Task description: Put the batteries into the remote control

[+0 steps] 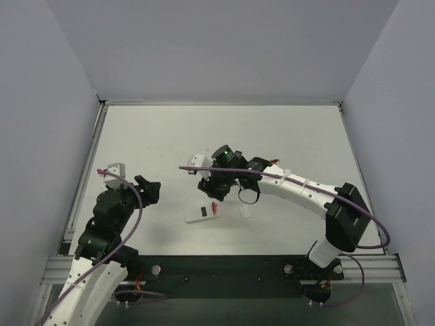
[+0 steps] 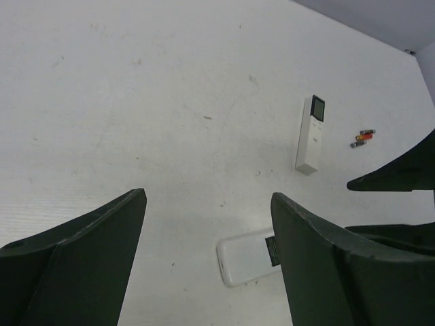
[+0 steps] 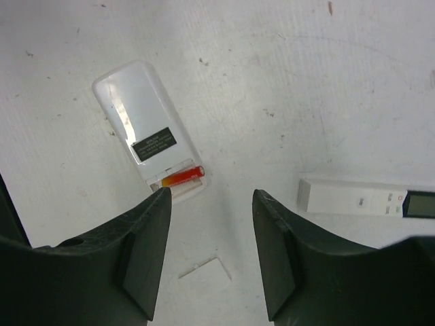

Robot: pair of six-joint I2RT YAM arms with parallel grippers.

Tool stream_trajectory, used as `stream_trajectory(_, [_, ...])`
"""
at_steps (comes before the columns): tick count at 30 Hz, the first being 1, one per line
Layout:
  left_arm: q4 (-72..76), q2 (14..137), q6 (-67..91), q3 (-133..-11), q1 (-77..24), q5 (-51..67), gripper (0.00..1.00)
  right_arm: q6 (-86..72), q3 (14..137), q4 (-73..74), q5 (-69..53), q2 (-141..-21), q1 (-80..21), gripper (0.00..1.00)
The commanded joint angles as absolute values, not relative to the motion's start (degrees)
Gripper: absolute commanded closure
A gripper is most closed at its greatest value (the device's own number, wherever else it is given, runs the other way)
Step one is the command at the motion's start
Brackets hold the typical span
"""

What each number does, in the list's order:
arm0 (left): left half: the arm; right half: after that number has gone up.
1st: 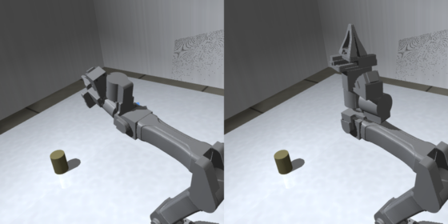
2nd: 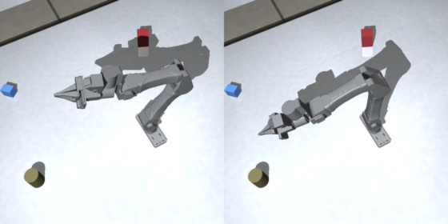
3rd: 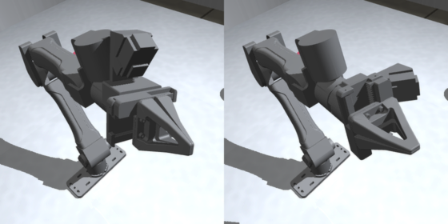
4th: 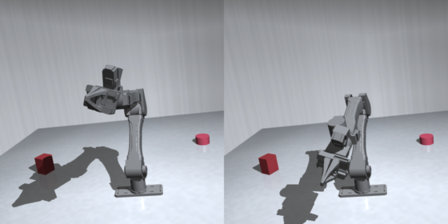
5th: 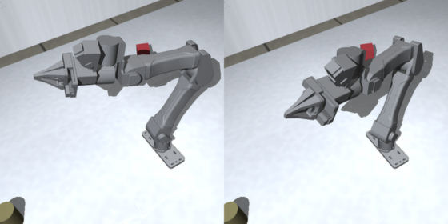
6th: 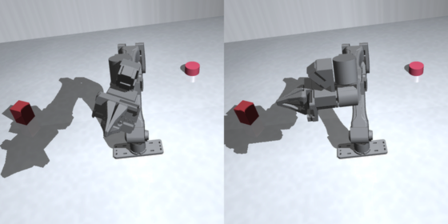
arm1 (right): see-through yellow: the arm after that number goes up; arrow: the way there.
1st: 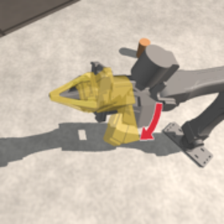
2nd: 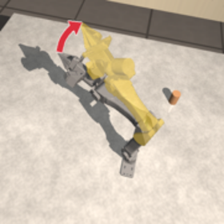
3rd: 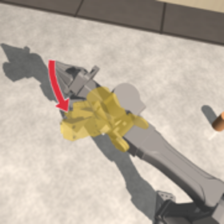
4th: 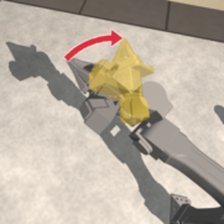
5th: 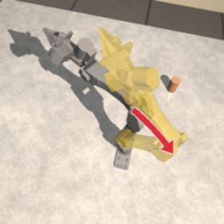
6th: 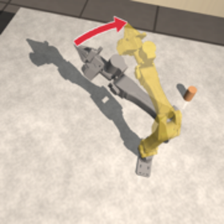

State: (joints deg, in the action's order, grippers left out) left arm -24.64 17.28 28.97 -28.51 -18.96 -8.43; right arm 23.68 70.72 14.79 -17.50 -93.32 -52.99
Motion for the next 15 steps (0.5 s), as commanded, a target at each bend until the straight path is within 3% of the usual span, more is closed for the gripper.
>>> stream_trajectory(1, [-22.41, 27.49, 35.41, -28.21, -18.72, -0.71, 0.16, 14.85, 65.58, 10.03, -21.00, -88.78, -50.01, 0.58])
stream_trajectory(6, [-20.48, 43.13, 40.78, -28.04, -21.52, 3.95, 0.21, 18.09, 59.87, 6.42, -23.64, -87.37, -48.35, 0.62])
stream_trajectory(12, [-15.91, 56.41, 44.38, -28.04, -32.85, -2.81, 0.25, 22.14, 57.39, 3.43, -25.93, -88.15, -47.02, 0.65])
stream_trajectory(15, [-13.02, 60.63, 45.96, -27.07, -33.92, -3.77, 0.27, 23.73, 57.48, 3.34, -26.19, -89.29, -46.93, 0.66])
